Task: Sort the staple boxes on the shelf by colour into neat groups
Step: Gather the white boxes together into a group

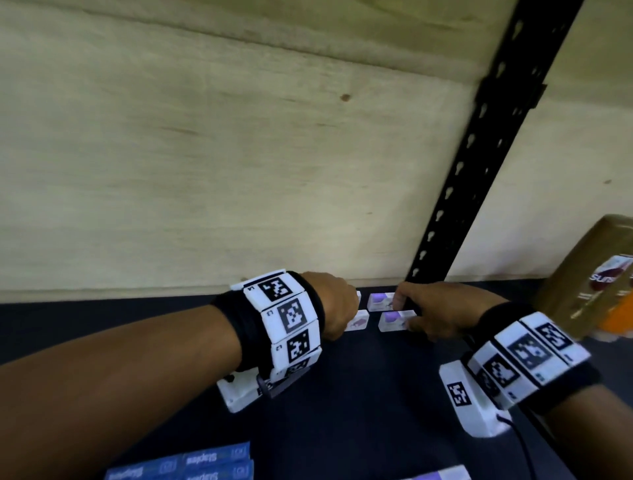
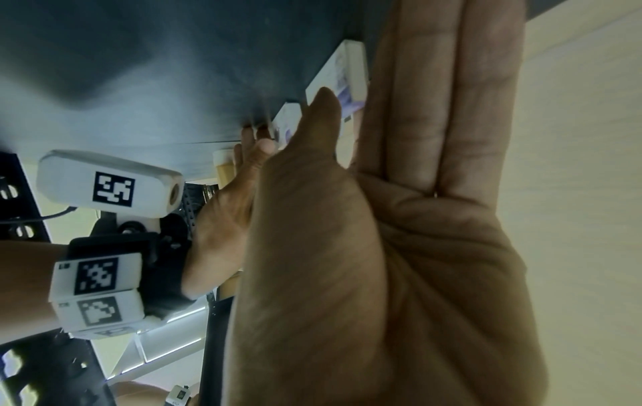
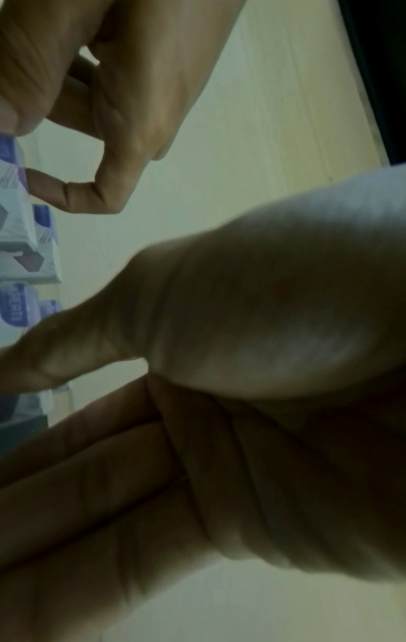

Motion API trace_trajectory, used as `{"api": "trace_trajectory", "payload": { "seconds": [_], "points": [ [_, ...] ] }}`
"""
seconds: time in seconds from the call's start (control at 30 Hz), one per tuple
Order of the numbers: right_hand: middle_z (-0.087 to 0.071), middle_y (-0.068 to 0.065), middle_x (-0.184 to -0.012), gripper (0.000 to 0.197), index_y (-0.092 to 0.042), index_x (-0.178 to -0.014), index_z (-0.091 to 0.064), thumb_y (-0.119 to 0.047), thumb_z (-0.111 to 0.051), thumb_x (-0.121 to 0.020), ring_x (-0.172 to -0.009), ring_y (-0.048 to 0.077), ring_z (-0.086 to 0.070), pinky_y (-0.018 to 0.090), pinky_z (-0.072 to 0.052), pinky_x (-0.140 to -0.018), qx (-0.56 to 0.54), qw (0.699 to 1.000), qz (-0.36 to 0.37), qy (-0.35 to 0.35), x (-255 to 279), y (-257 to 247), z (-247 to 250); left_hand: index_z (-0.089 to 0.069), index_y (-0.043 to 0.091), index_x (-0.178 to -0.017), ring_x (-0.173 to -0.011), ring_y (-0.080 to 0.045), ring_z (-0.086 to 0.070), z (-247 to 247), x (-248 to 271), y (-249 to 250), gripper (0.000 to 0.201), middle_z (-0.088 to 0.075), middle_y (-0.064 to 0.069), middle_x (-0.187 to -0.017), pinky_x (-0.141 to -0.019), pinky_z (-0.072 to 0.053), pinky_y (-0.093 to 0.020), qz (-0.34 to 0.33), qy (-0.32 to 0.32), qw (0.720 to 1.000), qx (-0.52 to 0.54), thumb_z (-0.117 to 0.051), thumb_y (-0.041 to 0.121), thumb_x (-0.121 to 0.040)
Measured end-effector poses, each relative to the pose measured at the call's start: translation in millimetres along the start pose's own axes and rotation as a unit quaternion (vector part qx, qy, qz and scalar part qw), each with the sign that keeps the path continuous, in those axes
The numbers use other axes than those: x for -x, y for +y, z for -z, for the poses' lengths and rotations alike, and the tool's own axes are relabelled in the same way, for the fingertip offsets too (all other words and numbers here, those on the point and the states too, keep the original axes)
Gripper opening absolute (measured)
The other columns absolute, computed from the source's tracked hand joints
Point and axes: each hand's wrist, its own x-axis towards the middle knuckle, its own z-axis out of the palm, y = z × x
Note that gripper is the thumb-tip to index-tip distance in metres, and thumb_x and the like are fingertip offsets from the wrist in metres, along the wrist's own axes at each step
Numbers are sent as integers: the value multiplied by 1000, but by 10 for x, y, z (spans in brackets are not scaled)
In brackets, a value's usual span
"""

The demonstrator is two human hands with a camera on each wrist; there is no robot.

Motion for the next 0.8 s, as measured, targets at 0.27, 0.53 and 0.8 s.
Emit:
{"api": "trace_trajectory", "payload": {
  "seconds": [0.27, 0.53, 0.8],
  "points": [
    [-65, -6, -77, 16, -33, -106, -47, -28, -59, -96, -77, 17, -70, 31, -54, -78, -6, 1000, -11, -24, -50, -45, 50, -55, 9, -114, -51, -7, -35, 5, -85, -14, 15, -46, 3, -73, -28, -26, -15, 4, -21, 1000, 17, -51, 12, -99],
    [-61, -9, -82, 11, -30, -100, -48, -28, -58, -96, -79, 15, -66, 31, -53, -79, -9, 1000, -15, -16, 42, -82, 50, -57, 14, -109, -49, -8, -40, -18, -21, 25, 12, -40, 4, -67, -35, -29, -17, 22, -14, 997, 74, -54, 13, -98],
    [-66, -6, -76, 8, -22, -102, -62, -25, -58, -96, -70, 11, -59, 24, -44, -66, -5, 999, -4, -37, 396, -148, 46, -56, 11, -129, -82, -19, -48, -96, 309, 128, 33, -57, -2, -104, -65, -37, -28, 25, -16, 999, -14, -47, 23, -99]
  ]
}}
